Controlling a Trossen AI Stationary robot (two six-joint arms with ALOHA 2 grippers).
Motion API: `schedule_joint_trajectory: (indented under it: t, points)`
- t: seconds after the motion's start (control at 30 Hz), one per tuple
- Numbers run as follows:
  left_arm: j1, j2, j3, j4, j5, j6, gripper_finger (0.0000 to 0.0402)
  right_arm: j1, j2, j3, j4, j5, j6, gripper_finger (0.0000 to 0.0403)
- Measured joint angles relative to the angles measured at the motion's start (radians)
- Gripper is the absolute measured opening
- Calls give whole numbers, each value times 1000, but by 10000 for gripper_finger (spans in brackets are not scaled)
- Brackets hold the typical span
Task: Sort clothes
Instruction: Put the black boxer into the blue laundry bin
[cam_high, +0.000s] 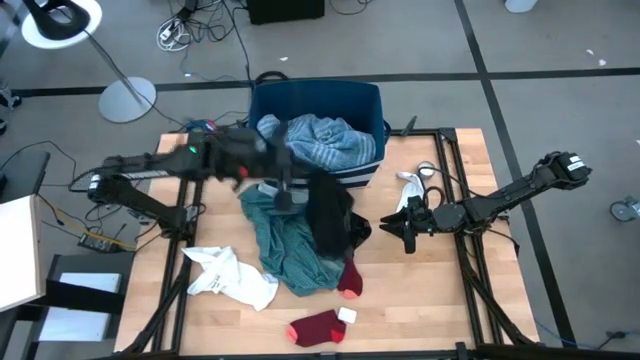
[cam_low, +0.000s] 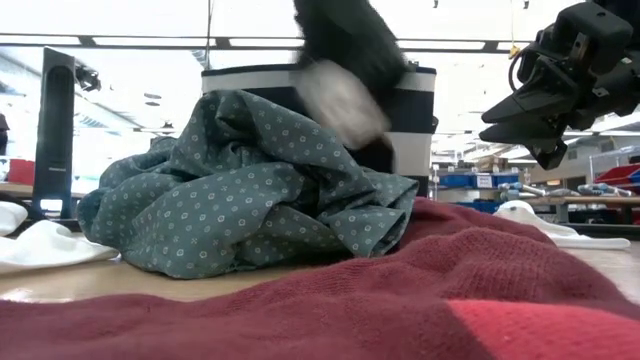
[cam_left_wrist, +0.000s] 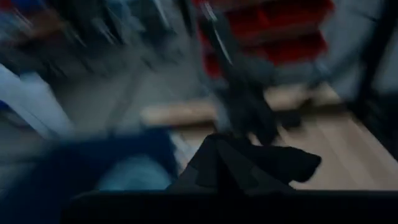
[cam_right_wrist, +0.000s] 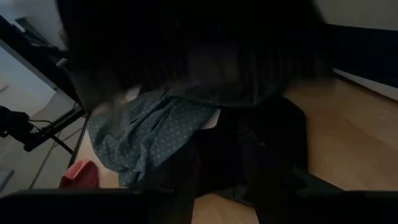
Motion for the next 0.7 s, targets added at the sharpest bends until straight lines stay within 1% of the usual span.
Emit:
schedule_joint_trajectory:
  t: [0.17, 0.3, 0.4, 0.53, 0.63, 0.7]
  points:
    - [120, 15, 213, 14, -31, 109, 0, 0, 0, 0, -6, 10, 1, 128]
    - [239, 31, 324, 78, -32, 116, 0, 0, 0, 0, -12, 32, 3, 128]
    - [323, 43, 365, 124, -18, 116, 0, 2, 4, 0, -15, 31, 29, 128]
    - [406, 51, 374, 141, 2, 111, 0, 9, 31, 0, -18, 31, 45, 128]
    - [432, 52, 359, 119, -1, 91, 0, 12, 64, 0, -11, 32, 46, 128]
    - [437, 53, 342, 63, -2, 37, 0, 12, 85, 0, -12, 33, 46, 128]
